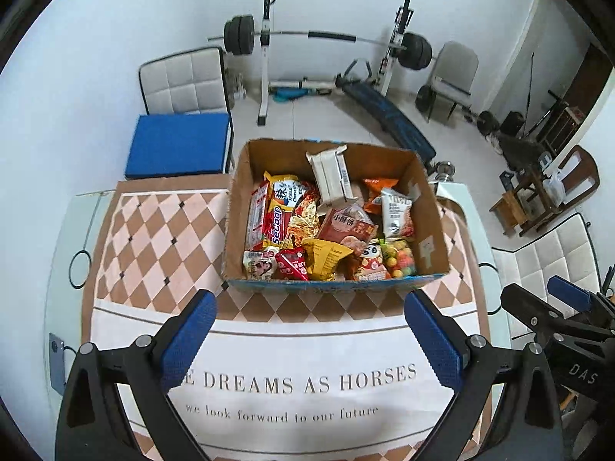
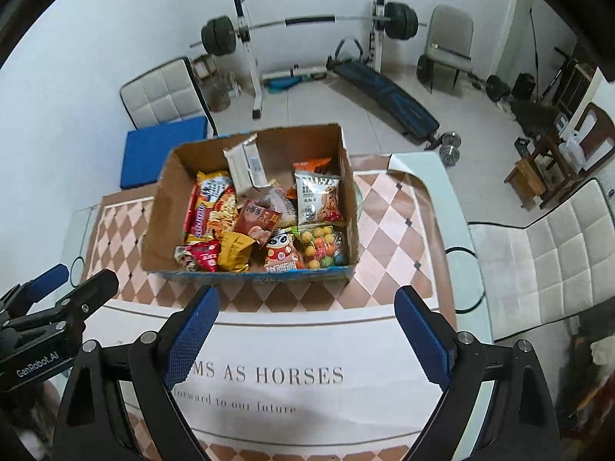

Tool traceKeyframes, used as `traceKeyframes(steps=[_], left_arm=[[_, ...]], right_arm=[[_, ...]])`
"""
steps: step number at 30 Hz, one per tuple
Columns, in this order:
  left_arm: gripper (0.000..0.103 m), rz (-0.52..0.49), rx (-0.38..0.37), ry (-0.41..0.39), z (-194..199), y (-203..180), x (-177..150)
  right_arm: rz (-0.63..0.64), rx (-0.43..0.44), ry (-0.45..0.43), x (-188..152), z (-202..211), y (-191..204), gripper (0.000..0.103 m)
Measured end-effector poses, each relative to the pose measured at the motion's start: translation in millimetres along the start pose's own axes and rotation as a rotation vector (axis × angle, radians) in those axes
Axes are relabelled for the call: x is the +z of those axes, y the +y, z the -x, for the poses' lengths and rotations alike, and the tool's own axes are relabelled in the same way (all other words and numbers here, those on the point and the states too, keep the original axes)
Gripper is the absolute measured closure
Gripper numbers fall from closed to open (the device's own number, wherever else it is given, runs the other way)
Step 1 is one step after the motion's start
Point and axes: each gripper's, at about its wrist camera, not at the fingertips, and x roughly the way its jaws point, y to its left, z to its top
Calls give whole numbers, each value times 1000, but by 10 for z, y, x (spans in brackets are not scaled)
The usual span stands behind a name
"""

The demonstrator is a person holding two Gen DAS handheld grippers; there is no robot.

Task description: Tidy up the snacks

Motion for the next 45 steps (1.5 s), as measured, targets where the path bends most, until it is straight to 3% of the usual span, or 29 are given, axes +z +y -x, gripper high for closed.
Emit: traceKeyframes(steps=[9,20,33,45], left_arm=[[3,-34,18,-115,777,-102,-252],[3,-75,32,-182,1216,-227,-488],[3,-39,47,-200,1113,-140,-442],[3,-26,119,-216,905,-87,-377]], right_arm=[[5,10,-95,-405,874,54,8],[37,-5,-150,-717,1483,131,8],[38,-51,-196,-634,1418,123,3],[18,-93,-198,-471,1069,64,3]])
